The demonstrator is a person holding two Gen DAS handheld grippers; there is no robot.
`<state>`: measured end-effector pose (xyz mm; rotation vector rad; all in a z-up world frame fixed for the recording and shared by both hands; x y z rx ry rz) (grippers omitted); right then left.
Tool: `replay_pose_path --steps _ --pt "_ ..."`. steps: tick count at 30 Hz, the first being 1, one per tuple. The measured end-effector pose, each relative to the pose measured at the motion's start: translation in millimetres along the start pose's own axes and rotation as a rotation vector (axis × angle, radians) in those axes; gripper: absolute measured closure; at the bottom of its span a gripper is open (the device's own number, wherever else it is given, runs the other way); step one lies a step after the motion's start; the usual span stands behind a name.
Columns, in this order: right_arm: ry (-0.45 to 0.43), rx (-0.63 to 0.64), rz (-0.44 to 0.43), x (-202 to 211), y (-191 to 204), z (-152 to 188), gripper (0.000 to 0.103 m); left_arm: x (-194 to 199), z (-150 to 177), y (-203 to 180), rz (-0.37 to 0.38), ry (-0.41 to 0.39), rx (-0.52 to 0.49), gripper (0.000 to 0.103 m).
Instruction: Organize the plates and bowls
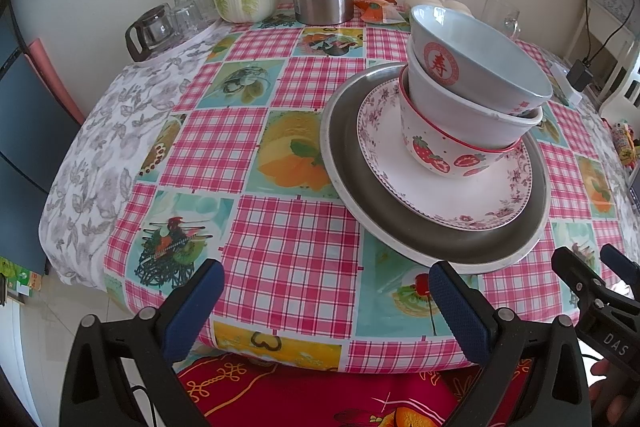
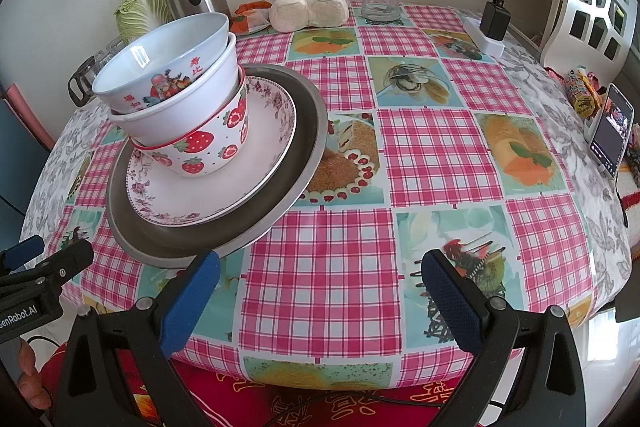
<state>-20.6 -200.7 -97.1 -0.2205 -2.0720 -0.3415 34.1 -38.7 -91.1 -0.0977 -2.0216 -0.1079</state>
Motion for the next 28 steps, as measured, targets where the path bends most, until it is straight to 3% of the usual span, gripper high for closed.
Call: replay_pose_path --steps 28 --pt "0.002 -0.001 0.000 -0.5 0.3 0.1 0.002 2.4 -2.4 -2.1 0.005 -0.006 0.012 0.000"
Point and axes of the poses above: each gripper's, at about its wrist camera, not at the fingertips, and x roughly against the way its jaws point, y to its left, z to its underside, the point moved 10 cm from there along -x, roughly the way its jaws point, and after that the axes turned 2 degrees about -x, right-handed, at the moved point
